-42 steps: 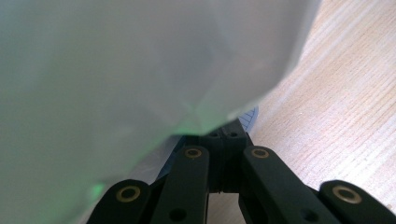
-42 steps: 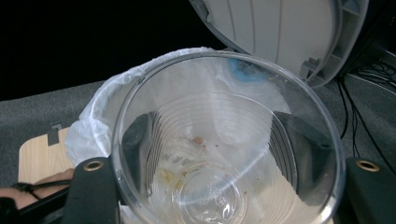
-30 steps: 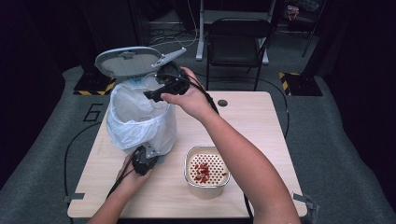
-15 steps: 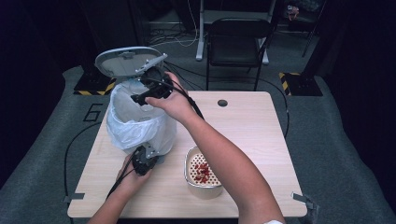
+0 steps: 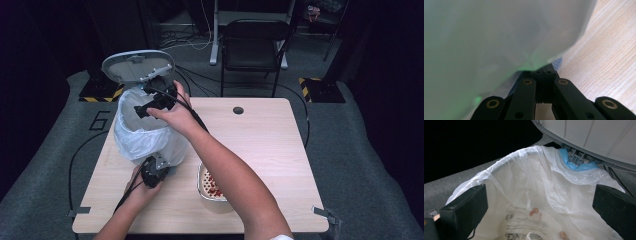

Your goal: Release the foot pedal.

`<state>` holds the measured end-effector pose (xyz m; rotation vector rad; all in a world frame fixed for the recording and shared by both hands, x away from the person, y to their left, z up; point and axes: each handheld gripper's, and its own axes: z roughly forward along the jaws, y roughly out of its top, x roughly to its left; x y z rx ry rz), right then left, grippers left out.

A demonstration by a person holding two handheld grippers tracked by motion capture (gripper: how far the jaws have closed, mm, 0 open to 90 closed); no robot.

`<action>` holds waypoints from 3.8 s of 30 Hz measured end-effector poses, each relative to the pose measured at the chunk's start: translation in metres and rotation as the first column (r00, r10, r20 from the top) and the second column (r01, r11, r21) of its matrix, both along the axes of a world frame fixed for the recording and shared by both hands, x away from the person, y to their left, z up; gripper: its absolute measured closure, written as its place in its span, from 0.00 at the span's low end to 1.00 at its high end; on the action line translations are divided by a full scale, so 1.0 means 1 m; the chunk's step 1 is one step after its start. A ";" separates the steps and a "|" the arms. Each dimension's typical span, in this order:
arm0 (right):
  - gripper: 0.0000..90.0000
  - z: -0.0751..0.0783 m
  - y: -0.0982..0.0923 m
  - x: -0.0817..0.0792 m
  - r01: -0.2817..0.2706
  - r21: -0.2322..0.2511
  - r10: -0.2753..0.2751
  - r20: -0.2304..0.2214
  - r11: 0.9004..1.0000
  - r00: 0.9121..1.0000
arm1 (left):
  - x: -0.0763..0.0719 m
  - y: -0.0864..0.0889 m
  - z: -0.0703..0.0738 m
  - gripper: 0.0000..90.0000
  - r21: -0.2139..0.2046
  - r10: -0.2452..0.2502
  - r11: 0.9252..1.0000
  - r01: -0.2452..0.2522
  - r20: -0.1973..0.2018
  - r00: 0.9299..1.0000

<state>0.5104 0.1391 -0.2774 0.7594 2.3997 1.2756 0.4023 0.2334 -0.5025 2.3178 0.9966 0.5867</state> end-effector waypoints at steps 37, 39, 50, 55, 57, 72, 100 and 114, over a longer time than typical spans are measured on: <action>0.25 0.005 -0.180 -0.024 0.075 0.030 -0.076 0.014 0.997 0.997 | -0.001 0.000 -0.001 1.00 -0.009 0.009 1.000 -0.009 0.007 1.000; 0.25 0.004 -0.186 -0.026 0.084 0.030 -0.084 0.010 0.996 0.996 | -0.001 0.000 -0.001 1.00 -0.017 0.015 1.000 -0.015 0.016 1.000; 0.27 -0.009 -0.227 -0.043 0.127 0.011 -0.128 0.032 0.992 0.991 | -0.009 0.009 0.017 0.82 -0.125 0.010 0.992 -0.007 0.021 1.000; 0.27 -0.025 -0.248 -0.052 0.173 -0.022 -0.173 0.033 0.985 0.984 | -0.016 0.002 0.024 0.69 -0.153 -0.023 0.988 0.024 0.006 1.000; 0.27 -0.030 -0.254 -0.056 0.180 -0.024 -0.180 0.028 0.983 0.983 | -0.018 0.001 0.029 0.65 -0.186 -0.037 0.982 0.034 -0.012 0.999; 0.29 -0.066 -0.301 -0.086 0.260 -0.021 -0.260 0.008 0.965 0.966 | -0.036 0.026 0.042 0.53 -0.251 -0.045 0.967 0.030 -0.054 0.998; 0.29 -0.165 -0.343 -0.125 0.432 -0.042 -0.434 -0.044 0.901 0.900 | -0.053 0.086 0.004 0.49 -0.299 0.070 0.949 -0.103 -0.121 0.990; 0.29 -0.211 -0.350 -0.126 0.446 -0.065 -0.450 -0.064 0.892 0.891 | -0.049 0.105 -0.004 0.49 -0.308 0.140 0.936 -0.168 -0.112 0.984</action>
